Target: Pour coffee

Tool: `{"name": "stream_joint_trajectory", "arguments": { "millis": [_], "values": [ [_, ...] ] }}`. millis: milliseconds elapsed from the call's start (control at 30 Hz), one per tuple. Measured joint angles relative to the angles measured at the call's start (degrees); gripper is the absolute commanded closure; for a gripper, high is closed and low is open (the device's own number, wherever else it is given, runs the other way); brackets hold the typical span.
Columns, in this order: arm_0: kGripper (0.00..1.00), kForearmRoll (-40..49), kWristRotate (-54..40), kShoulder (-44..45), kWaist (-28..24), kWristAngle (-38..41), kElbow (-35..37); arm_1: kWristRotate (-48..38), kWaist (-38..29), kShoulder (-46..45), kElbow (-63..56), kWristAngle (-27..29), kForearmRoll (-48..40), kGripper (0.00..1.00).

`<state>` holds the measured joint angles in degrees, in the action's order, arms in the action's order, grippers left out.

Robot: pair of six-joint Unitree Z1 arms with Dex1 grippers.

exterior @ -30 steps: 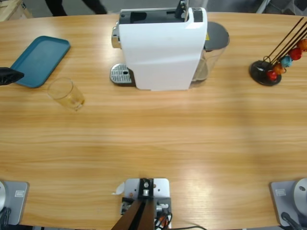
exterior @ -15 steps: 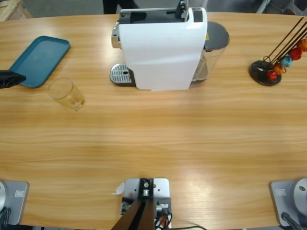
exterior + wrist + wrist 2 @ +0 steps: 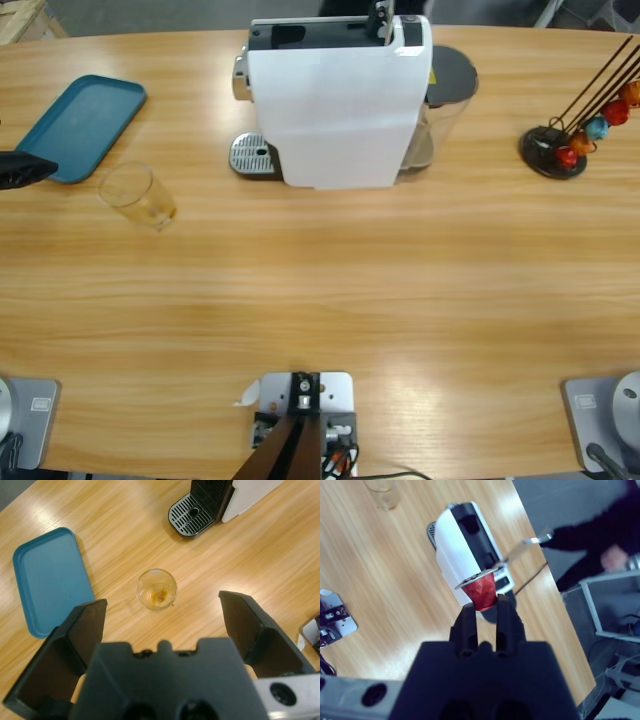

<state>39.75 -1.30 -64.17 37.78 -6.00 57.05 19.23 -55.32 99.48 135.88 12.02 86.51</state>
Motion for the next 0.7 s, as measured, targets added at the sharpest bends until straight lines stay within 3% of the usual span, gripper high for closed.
{"name": "stream_joint_trajectory", "arguments": {
  "millis": [700],
  "values": [
    [0.032,0.0,0.0,0.49,0.6,1.09,0.0,2.83,-3.44,17.69,14.14,0.0,0.0,0.989]
  ]
}}
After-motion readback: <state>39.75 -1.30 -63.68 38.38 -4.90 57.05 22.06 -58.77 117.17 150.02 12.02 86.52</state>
